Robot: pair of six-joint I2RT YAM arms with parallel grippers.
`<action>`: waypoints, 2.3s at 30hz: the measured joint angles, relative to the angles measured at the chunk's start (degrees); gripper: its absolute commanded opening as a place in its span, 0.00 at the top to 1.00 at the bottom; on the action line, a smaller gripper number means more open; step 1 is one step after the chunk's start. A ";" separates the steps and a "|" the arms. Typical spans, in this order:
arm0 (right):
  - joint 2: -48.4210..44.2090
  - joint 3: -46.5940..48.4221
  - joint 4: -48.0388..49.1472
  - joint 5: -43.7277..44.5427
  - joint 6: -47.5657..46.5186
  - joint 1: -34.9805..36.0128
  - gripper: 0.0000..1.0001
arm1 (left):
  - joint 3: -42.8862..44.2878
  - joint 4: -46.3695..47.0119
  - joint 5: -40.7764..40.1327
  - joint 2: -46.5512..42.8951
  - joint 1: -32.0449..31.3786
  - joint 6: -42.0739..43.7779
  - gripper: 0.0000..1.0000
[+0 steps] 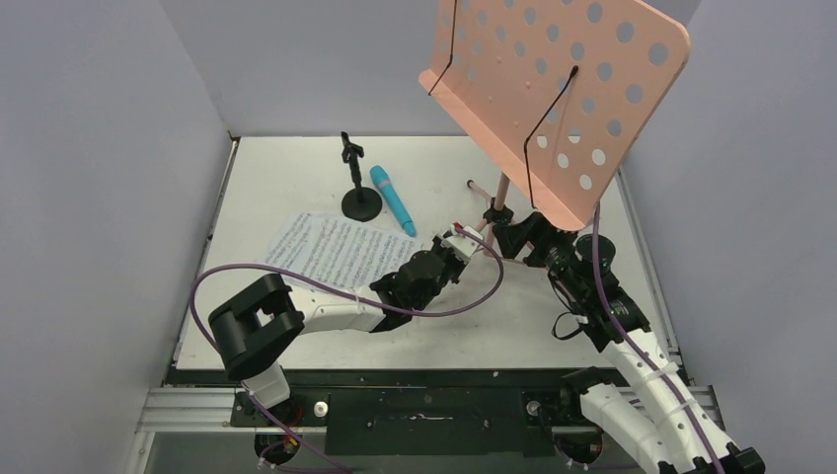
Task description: Set up the instrument practice props
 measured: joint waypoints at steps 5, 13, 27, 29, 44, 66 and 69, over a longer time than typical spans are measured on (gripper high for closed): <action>2.23 -3.76 -0.26 0.04 3.58 -0.02 0.16 | 0.00 -0.02 -0.07 0.00 0.02 0.00 1.00; 7.87 -5.01 3.23 -0.83 4.37 -1.16 0.30 | 0.00 -0.13 -0.09 -0.04 0.02 0.02 1.00; 21.07 -5.05 12.44 -12.92 3.32 -10.73 0.35 | 0.00 -0.35 -2.99 -0.09 2.05 -0.35 1.00; 22.60 -5.03 13.14 -13.68 3.02 -10.93 0.35 | 0.00 -0.39 -3.41 -0.09 2.14 -0.35 1.00; 30.21 -1.01 14.05 -19.54 1.42 -11.96 0.25 | 0.63 -1.42 -5.86 0.07 2.60 -0.59 0.92; 10.67 -0.92 0.39 -21.20 -4.31 -12.85 0.08 | -8.24 -4.13 3.32 -16.72 5.07 -14.84 0.04; 7.04 -0.92 -2.67 -21.07 -4.98 -12.85 0.05 | -11.98 -5.29 5.03 -21.24 5.99 -19.21 0.04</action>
